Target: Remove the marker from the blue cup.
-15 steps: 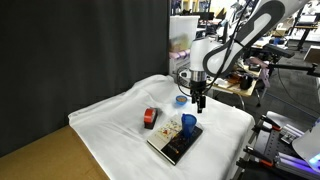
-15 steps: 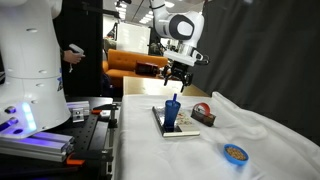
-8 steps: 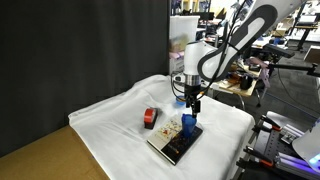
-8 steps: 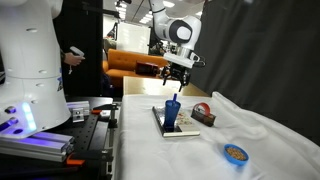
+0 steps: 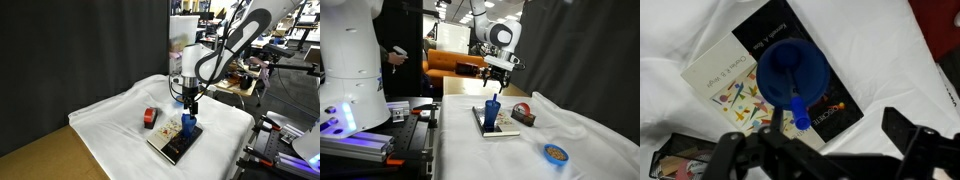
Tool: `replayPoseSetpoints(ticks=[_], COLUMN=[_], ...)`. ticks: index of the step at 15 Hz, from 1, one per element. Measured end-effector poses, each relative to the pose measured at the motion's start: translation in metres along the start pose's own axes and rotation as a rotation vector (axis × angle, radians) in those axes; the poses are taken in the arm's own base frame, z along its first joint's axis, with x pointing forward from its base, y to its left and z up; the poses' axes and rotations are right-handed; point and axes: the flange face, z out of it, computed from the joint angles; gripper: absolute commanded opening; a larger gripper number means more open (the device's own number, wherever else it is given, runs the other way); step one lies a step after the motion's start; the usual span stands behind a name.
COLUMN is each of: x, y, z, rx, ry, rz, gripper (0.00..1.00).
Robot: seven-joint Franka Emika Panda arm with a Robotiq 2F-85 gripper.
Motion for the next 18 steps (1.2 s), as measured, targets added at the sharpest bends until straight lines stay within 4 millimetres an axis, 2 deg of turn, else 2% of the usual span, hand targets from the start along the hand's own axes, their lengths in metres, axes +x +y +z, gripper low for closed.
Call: replayPoseSetpoints(ticks=[5, 8, 18], x=[0.014, 0.02, -0.002], y=[0.013, 0.013, 0.01], z=[-0.003, -0.003, 0.021], rx=[-0.01, -0.01, 0.016], ry=[0.031, 0.037, -0.02], rz=[-0.005, -0.017, -0.036], gripper=[1.0, 1.0, 1.0])
